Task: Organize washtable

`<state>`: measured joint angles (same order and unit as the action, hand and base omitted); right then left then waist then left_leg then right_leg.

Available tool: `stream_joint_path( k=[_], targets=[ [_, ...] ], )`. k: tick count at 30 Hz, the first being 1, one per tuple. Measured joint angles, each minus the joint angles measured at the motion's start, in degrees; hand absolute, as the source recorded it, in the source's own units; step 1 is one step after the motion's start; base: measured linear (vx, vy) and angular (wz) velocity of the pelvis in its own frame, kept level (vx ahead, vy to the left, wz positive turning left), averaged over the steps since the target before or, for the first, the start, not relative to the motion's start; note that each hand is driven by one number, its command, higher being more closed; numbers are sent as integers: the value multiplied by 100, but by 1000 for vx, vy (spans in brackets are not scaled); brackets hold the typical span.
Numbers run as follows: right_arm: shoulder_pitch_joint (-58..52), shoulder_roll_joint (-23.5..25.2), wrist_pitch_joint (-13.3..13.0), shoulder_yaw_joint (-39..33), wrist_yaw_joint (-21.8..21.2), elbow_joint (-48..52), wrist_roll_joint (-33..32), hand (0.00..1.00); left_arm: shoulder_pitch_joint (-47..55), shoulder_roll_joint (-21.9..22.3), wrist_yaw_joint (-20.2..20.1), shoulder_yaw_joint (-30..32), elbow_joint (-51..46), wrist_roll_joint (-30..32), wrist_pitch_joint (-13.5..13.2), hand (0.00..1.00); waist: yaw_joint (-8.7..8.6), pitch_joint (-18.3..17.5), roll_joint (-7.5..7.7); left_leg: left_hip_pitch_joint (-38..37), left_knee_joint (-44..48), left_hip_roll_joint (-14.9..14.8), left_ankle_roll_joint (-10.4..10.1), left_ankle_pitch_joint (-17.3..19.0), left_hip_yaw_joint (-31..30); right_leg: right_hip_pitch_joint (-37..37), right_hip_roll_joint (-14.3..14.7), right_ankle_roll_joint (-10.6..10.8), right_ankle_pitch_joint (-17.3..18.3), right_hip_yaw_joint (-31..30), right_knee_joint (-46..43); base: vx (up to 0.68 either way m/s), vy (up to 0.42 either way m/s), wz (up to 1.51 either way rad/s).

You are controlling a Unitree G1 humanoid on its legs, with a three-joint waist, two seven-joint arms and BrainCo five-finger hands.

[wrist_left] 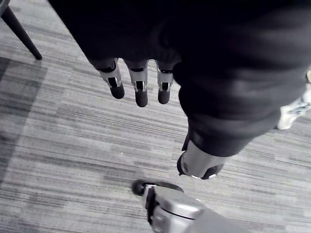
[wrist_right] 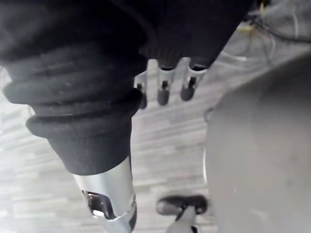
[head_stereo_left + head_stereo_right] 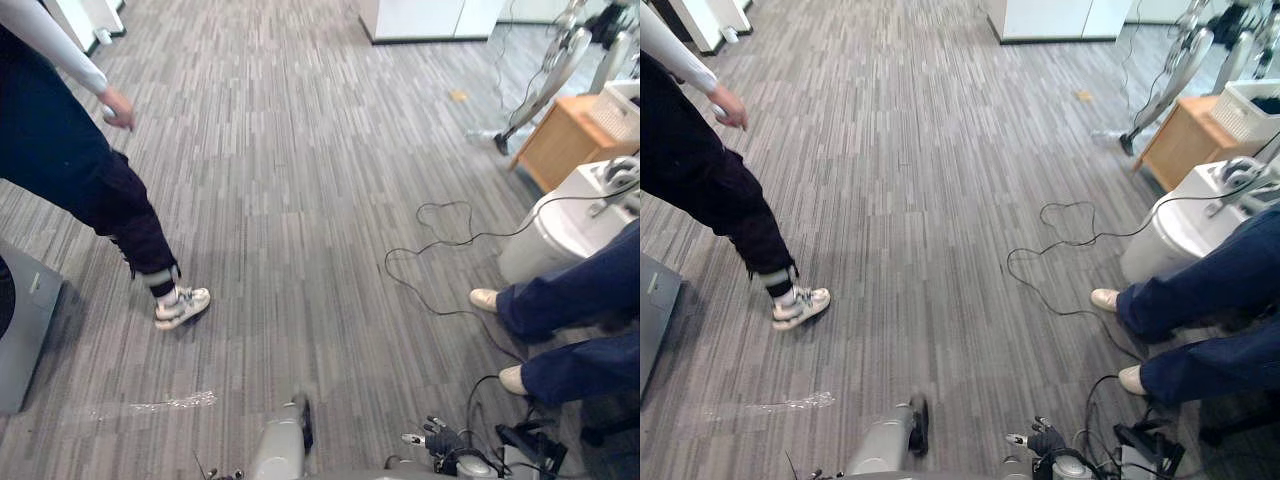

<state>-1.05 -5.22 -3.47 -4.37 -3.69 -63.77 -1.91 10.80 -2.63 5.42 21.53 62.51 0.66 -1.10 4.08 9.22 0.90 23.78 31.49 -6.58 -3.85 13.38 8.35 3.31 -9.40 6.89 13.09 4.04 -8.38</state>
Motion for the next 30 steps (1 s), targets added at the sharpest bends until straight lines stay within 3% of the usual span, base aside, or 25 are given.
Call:
stream_joint_path(
  k=[1,2,3,4,5,6,7,9,12,14,15,16,17,18,20,21,22,23,24,25,26,27,28,29,30],
  targets=[
    [-76,90,2,-8,-4,-1,23,0,104,-7,-3,-6,-1,-4,-8,0,8,-150,125,184,540,192,466,267,90,-139,-183,213,409,-215,-670,439,399,-27],
    [-87,120,1,-21,-7,-4,23,0,101,-40,-1,-11,4,-6,-7,0,-1,-171,165,168,625,220,543,348,111,-208,-218,235,481,-279,-892,553,451,-12],
    [-124,230,-3,-81,-4,-18,16,0,45,-153,1,-11,24,-9,-6,0,0,-207,354,90,758,429,673,564,165,-494,-396,399,622,-440,-1790,289,205,13],
    [-140,289,-2,-140,-5,-20,16,0,36,-210,0,-16,30,-9,-5,0,-9,-217,411,-30,740,543,719,658,184,-610,-453,425,595,-528,-2263,518,314,21],
    [-180,350,-9,-263,-15,-33,18,0,31,-259,1,-16,27,-6,-5,0,-18,-230,468,-392,654,707,827,817,209,-802,-451,606,381,-646,-3360,541,260,14],
    [-224,375,-5,-308,-24,-51,21,0,72,-272,0,-11,23,-1,1,0,9,-260,512,-873,453,835,885,938,231,-945,-369,591,117,-623,-4467,653,288,4],
    [-224,377,-8,-312,-31,-50,22,0,92,-276,-4,-12,21,1,6,0,6,-259,510,-1142,310,887,943,966,231,-1012,-327,514,81,-554,-4901,521,222,-10],
    [-221,382,-19,-531,-51,-2,19,0,51,-281,-18,-42,27,6,54,0,-17,-262,429,-2120,-547,1034,1063,903,198,-1433,-28,-46,377,53,-5637,560,207,-7],
    [-192,339,-43,-767,-142,171,-10,0,-151,-199,-38,-59,8,26,60,0,-170,-254,234,-3033,-1424,988,991,837,-64,-2091,462,-688,762,884,-4678,572,147,29],
    [-94,262,-61,-775,-172,259,-34,0,-319,-138,-41,-60,9,60,61,0,-278,-183,92,-3457,-1712,848,895,814,-114,-2544,776,-807,733,1049,-3587,605,129,50],
    [-37,194,-61,-807,-175,336,-38,0,-439,-178,-57,40,26,124,72,0,-362,-139,20,-3713,-1825,762,737,832,-144,-2867,898,-895,408,1013,-2700,620,116,53],
    [-37,165,-63,-815,-174,367,-41,0,-516,-156,-58,56,43,139,78,0,-378,-121,2,-3849,-1915,742,687,829,-181,-3001,979,-889,134,980,-2218,633,92,56],
    [-47,138,-57,-919,-164,385,-36,0,-511,-101,-30,54,8,192,47,0,-399,-118,-29,-4087,-2055,698,625,848,-272,-3122,1101,-938,-446,880,-1225,531,61,38],
    [-55,144,-51,-993,-206,385,-9,0,-499,-80,-146,86,-11,253,38,0,-405,-110,-30,-4252,-2071,692,583,867,-323,-3181,1164,-1003,-696,872,-879,897,54,25],
    [-105,136,-15,-1042,-123,370,16,0,-479,-7,-104,365,16,618,48,0,-457,-147,-45,-4679,-1706,592,307,1019,-450,-3161,1650,-1636,-1731,791,-473,945,18,6],
    [-92,88,4,-1146,-139,373,27,0,-502,124,-115,619,55,690,88,0,-476,-222,-280,-4637,-1194,328,105,949,-508,-3151,1718,-1859,-2366,909,-758,893,20,11],
    [-96,7,25,-1151,-125,339,50,0,-681,181,-147,745,35,681,82,0,-479,-192,-330,-4224,-297,309,-47,70,-486,-3148,1692,-1744,-1871,898,-1277,863,20,14],
    [-140,-15,25,-1148,-122,325,61,0,-739,259,-150,801,10,679,80,0,-489,-175,-259,-3988,164,402,330,-680,-440,-3083,1568,-1748,-1709,889,-1462,808,-12,27],
    [-266,-27,38,-1107,-129,306,73,0,-768,334,-151,829,9,661,58,0,-529,-124,-176,-3494,1183,313,842,-2207,-264,-2635,1421,-1865,-1431,916,-1482,794,-8,29],
    [-348,-65,47,-1094,-106,337,45,0,-764,367,-165,827,3,651,51,0,-551,-128,-303,-3207,1836,82,897,-2095,-126,-2289,1479,-1769,-1365,856,-1255,783,16,22],
    [-383,-160,82,-927,-75,268,31,0,-749,333,-155,830,-45,579,41,0,-501,-107,-408,-2705,3033,-487,990,-1608,330,-1675,1628,-1652,-1295,750,-899,731,46,-17],
    [-376,-196,110,-657,-24,191,28,0,-707,240,-133,821,-158,473,49,0,-400,-40,-295,-2265,3595,-852,1003,-997,583,-1181,1681,-1661,-1288,602,-638,543,39,-30],
    [-372,-170,110,-582,-14,176,27,0,-704,183,-127,801,-211,436,52,0,-316,-11,-242,-2027,3703,-928,973,-741,595,-936,1668,-1656,-1264,514,-515,743,66,-38],
    [-356,-93,115,-456,-3,110,25,0,-646,89,-117,740,-260,372,49,0,-298,17,-21,-1498,3642,-918,833,-389,537,-563,1551,-1619,-1096,415,-303,688,103,-19],
    [-296,-19,114,-405,1,3,24,0,-575,-28,-103,684,-346,318,49,0,-279,38,128,-940,3337,-802,564,-121,386,-241,1393,-1272,-742,355,-159,673,126,-15]
  ],
)
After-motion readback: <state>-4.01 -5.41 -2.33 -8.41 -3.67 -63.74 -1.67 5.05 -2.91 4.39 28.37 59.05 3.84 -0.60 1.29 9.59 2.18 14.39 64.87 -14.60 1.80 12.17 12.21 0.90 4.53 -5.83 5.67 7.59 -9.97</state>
